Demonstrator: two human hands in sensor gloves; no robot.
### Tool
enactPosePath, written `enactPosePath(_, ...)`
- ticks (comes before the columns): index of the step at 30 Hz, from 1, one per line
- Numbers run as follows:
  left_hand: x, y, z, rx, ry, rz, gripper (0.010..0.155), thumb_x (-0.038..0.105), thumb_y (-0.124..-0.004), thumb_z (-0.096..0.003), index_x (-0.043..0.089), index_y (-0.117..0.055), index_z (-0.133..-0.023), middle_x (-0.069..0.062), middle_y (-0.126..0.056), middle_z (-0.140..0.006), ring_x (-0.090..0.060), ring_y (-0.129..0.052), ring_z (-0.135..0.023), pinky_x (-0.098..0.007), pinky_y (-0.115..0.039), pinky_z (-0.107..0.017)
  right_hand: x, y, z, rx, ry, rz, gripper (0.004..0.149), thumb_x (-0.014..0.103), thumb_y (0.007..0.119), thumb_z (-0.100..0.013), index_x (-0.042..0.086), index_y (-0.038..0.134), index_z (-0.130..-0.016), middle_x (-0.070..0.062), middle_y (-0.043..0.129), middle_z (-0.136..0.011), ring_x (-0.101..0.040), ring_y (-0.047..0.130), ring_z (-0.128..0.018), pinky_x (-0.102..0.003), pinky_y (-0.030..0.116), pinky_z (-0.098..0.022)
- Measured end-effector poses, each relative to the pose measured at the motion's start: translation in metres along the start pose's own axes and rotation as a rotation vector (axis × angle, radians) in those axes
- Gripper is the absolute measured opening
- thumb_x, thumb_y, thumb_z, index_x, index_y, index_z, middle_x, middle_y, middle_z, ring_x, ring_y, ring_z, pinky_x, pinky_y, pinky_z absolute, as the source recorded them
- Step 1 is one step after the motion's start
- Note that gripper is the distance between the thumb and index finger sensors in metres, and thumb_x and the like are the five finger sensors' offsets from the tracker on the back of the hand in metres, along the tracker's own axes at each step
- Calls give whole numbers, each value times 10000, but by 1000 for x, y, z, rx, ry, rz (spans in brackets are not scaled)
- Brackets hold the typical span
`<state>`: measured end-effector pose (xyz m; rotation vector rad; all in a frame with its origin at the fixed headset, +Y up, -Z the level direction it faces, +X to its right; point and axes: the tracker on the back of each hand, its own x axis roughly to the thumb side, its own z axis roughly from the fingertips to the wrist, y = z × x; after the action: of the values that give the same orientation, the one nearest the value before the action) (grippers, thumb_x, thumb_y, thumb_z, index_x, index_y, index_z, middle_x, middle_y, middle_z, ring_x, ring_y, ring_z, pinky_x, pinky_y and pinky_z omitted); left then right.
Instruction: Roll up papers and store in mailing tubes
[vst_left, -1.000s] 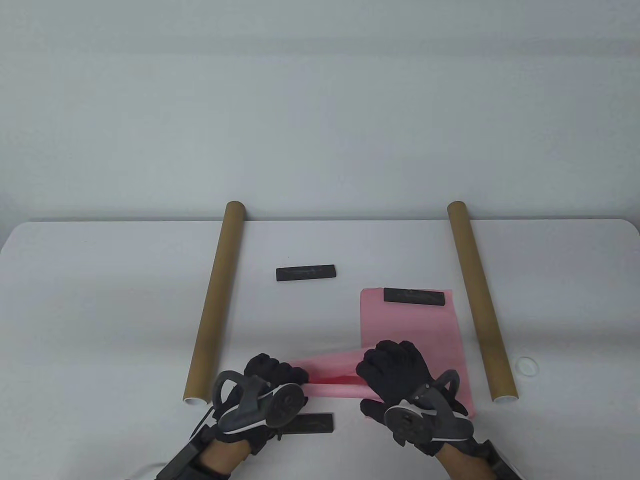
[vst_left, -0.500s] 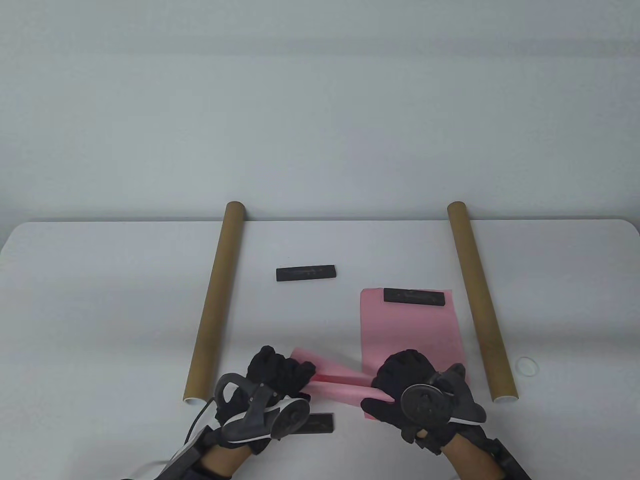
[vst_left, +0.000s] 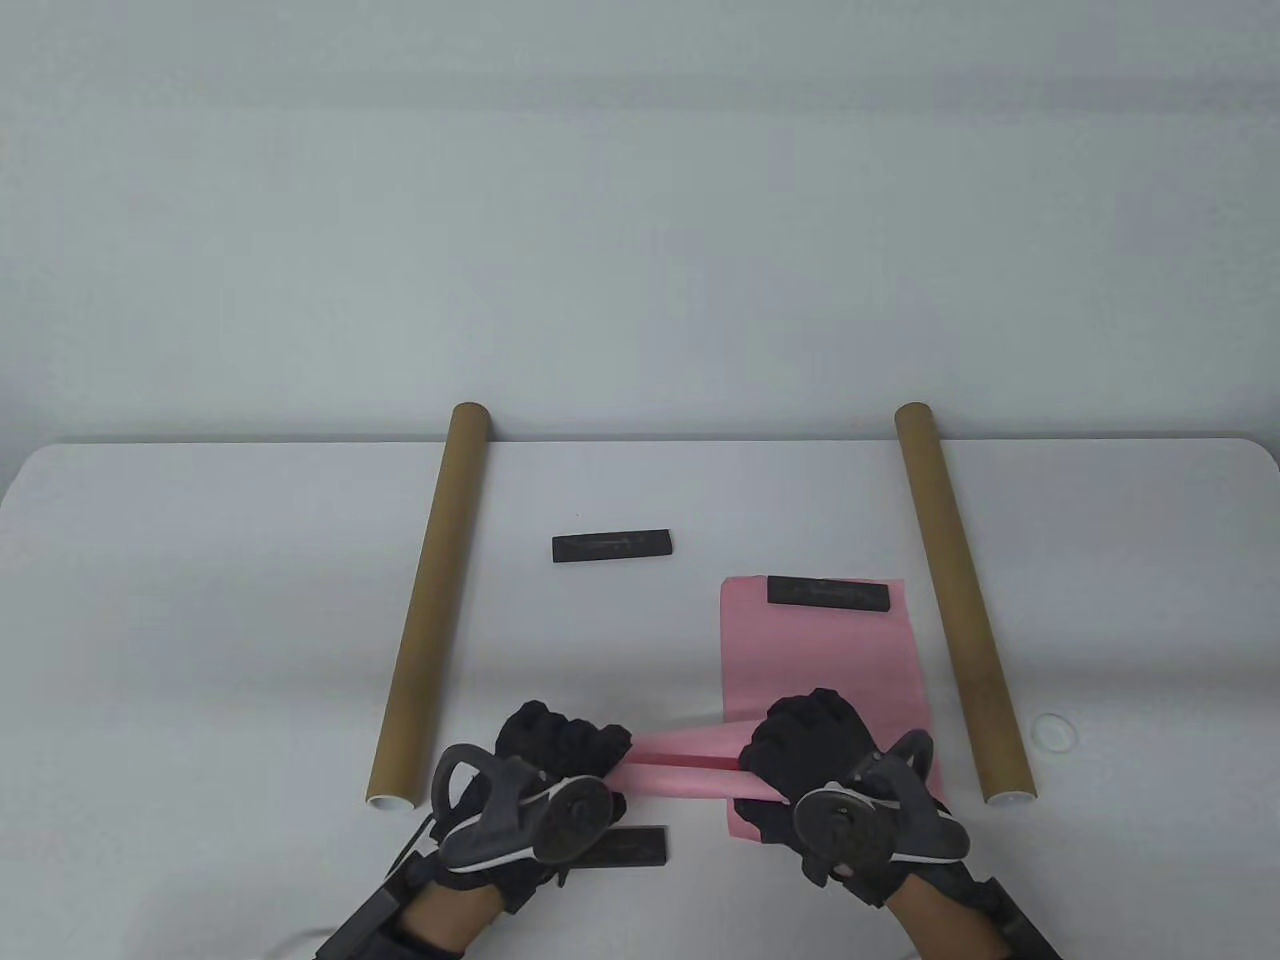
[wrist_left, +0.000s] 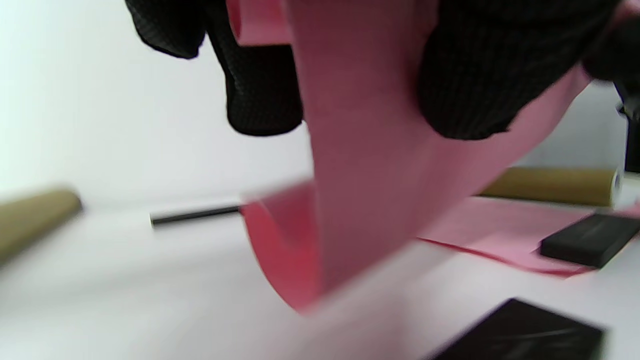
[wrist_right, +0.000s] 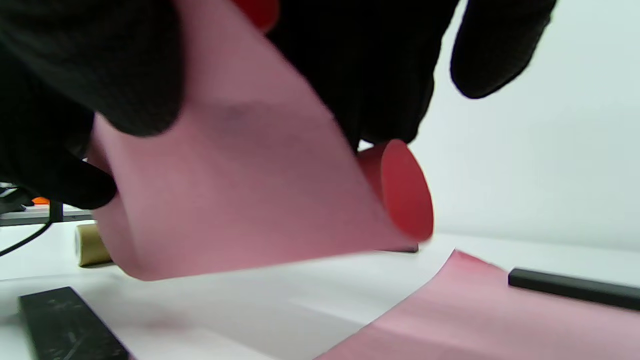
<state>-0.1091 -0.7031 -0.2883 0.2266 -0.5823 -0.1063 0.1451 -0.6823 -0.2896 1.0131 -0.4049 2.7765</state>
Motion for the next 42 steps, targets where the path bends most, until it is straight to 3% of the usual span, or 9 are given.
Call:
enactPosePath(3,2,5,1,44,-7,-33,616,568,-897,-346,323,-744,-891,94,-952,-728,-130,-1016,-671,-495,-701,-693,-2,0,0,20,-2,-26,570,656,801,-413,171,1019,-616,-92,1044,-681,-422,985,-743,-715,697,-613)
enactPosePath(10,-9,0,-2,-64,31,140,454,602,-842,-356,343,-893,-726,124,-1034,-502,-93,-1083,-458,-474,-745,-674,12,-3,3,-80,-66,120,709,504,938,-395,157,750,-985,-141,747,-1041,-504,708,-992,-732,602,-675)
enactPosePath(15,-9,-4,-2,-77,23,144,483,624,-825,-353,343,-894,-739,120,-1040,-527,-99,-1088,-483,-472,-740,-679,10,1,1,-30,-63,71,508,479,903,-431,182,891,-844,-101,897,-912,-445,842,-918,-718,641,-663)
enactPosePath(19,-7,-2,0,-24,14,54,689,623,-855,-341,315,-708,-940,64,-915,-827,-177,-983,-766,-511,-669,-708,4,3,-1,-9,-25,24,520,584,836,-429,172,971,-717,-95,986,-791,-430,929,-826,-714,673,-640)
enactPosePath(22,-4,1,0,20,-11,-30,674,588,-878,-346,313,-701,-935,73,-914,-809,-162,-985,-752,-507,-677,-702,1,6,-3,52,4,-13,575,643,783,-425,163,1015,-639,-94,1029,-726,-428,967,-777,-712,690,-624)
enactPosePath(30,-17,2,0,-42,63,118,501,608,-819,-366,335,-853,-784,112,-1010,-567,-110,-1062,-527,-489,-714,-690,11,5,-3,-24,-16,81,681,512,931,-405,158,775,-965,-135,771,-1023,-489,750,-963,-699,640,-675)
enactPosePath(34,-16,-2,-1,-62,54,127,500,618,-820,-359,335,-866,-768,114,-1017,-546,-109,-1069,-508,-492,-711,-692,11,10,-5,-13,-10,101,546,451,921,-430,176,839,-894,-110,843,-960,-452,808,-934,-688,660,-670)
enactPosePath(38,-9,-1,0,-21,35,18,688,603,-858,-348,296,-685,-939,63,-898,-805,-177,-964,-758,-523,-655,-711,6,12,-7,42,11,-1,513,590,824,-437,176,955,-711,-96,954,-835,-437,904,-850,-699,681,-645)
enactPosePath(42,-9,2,1,12,33,-34,612,554,-885,-356,312,-729,-896,93,-938,-717,-139,-1004,-675,-508,-682,-701,6,13,-8,63,20,-42,559,635,789,-429,158,999,-631,-97,1006,-757,-435,941,-806,-699,696,-628)
